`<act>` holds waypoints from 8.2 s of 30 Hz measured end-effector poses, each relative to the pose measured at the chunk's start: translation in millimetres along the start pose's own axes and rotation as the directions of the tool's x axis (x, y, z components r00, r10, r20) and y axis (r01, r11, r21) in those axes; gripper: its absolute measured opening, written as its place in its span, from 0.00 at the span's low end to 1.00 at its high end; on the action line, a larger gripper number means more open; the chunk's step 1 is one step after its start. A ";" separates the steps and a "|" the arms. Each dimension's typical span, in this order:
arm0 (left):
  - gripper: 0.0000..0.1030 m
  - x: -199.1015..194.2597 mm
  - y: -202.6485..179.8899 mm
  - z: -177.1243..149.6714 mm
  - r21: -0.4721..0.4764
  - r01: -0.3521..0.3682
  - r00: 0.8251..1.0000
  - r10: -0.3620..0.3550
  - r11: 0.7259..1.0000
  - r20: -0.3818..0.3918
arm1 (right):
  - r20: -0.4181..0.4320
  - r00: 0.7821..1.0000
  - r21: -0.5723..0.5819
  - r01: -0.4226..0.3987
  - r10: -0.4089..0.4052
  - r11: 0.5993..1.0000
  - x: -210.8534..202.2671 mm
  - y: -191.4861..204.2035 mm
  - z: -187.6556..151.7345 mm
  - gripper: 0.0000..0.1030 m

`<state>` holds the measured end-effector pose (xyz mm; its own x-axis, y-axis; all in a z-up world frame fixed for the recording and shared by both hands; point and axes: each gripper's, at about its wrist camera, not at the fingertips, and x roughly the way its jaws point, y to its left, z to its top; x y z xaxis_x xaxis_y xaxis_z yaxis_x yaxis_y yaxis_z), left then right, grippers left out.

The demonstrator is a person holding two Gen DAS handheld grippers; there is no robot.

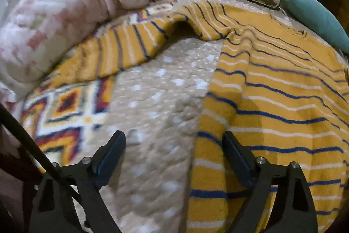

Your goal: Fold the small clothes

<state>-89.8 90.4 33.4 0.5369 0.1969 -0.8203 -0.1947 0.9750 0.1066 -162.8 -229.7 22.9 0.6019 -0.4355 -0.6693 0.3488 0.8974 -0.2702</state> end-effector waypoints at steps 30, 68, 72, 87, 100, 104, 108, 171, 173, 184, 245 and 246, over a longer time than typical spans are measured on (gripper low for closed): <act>0.87 -51.7 -68.0 20.2 0.183 0.125 0.975 -0.155 0.975 0.157 | 0.026 0.925 -0.022 -0.379 0.379 0.925 -10.6 30.0 44.4 0.72; 1.00 35.6 -100.2 22.8 0.092 0.096 0.995 -0.099 0.991 0.032 | -0.069 0.949 -0.003 -0.309 0.308 0.951 48.1 50.2 44.4 0.85; 1.00 35.8 -100.3 22.6 0.092 0.098 0.994 -0.101 0.991 0.032 | -0.069 0.947 -0.003 -0.315 0.314 0.949 49.0 51.4 44.3 0.86; 1.00 38.4 -98.8 22.6 0.087 0.109 0.993 -0.112 0.990 0.033 | -0.071 0.948 -0.011 -0.313 0.311 0.950 50.1 54.6 44.9 0.89; 1.00 40.3 -98.2 24.4 0.085 0.112 0.993 -0.115 0.990 0.024 | -0.074 0.951 -0.023 -0.304 0.302 0.952 49.8 55.3 44.6 0.90; 1.00 41.2 -97.6 23.7 0.082 0.114 0.993 -0.116 0.990 0.025 | -0.074 0.951 -0.023 -0.303 0.301 0.953 49.9 55.4 44.6 0.90; 1.00 41.7 -96.7 23.9 0.081 0.117 0.993 -0.119 0.990 0.025 | -0.073 0.951 -0.023 -0.304 0.301 0.953 49.8 55.2 44.3 0.90; 0.08 -75.5 134.8 170.8 -0.213 0.147 0.944 -0.072 0.966 0.323 | -0.074 0.949 -0.022 -0.308 0.306 0.951 50.6 54.7 44.4 0.91; 0.08 -91.0 86.1 174.0 -0.127 0.247 0.924 -0.194 0.961 0.330 | -0.072 0.938 -0.001 -0.341 0.340 0.940 48.8 47.9 46.2 0.91; 0.19 -137.0 -127.2 165.7 0.137 0.657 0.720 -0.671 0.742 0.179 | 0.057 0.919 0.302 -0.389 0.391 0.870 8.2 -65.3 37.0 0.85; 0.71 -144.5 91.3 -55.0 0.045 0.220 0.927 -0.224 0.974 0.300 | 0.105 0.969 0.835 -0.208 0.224 0.509 64.9 -313.7 -15.3 0.06; 0.71 -143.8 95.2 -54.7 0.032 0.222 0.927 -0.222 0.974 0.303 | 0.102 0.979 0.842 -0.180 0.178 0.508 58.7 -328.5 -12.4 0.06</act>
<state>-230.4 149.3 130.8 0.7895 -0.0026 -0.6137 -0.0437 0.9972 -0.0604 -251.0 -549.1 63.8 0.7245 -0.2733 -0.6328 0.6738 0.4745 0.5665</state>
